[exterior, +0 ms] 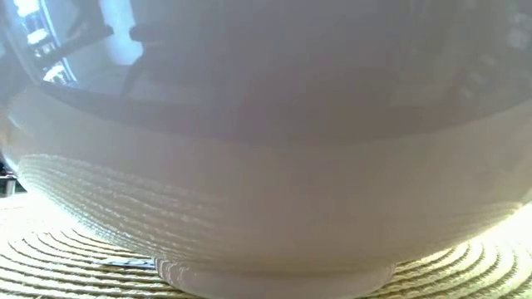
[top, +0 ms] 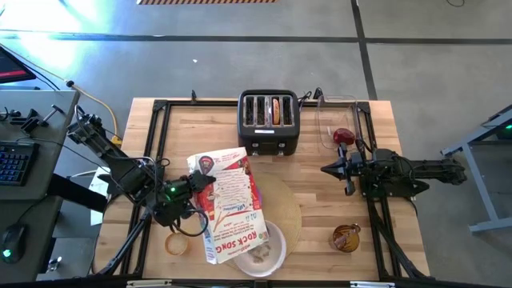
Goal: Arrange a breakfast setting
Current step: Pour the cereal from the white cereal box into the white bowl
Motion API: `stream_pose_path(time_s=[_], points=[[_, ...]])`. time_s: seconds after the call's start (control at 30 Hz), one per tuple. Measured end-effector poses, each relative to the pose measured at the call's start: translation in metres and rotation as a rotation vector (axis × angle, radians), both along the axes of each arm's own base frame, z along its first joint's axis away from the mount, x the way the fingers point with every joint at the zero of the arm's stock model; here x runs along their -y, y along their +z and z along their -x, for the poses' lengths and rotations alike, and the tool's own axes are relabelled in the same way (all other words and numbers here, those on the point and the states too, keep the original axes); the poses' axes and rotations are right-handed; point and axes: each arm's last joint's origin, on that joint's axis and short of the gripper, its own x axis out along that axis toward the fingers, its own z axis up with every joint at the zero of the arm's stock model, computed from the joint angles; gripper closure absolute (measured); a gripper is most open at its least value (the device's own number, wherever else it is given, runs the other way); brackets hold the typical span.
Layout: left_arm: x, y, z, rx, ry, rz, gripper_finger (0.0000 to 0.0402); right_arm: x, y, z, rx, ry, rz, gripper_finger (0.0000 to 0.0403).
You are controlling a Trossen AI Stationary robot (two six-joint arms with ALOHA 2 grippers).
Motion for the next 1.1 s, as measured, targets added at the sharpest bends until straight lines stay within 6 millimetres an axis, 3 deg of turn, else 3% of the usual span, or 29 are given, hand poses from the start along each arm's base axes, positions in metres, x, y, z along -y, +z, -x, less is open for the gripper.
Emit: stream_pose_path(time_s=[1.1], points=[[0.008,-0.003,-0.011,0.024,-0.014,-0.081,0.0241,0.0,0.0,0.0,-0.001,-0.004,0.0,0.0403]])
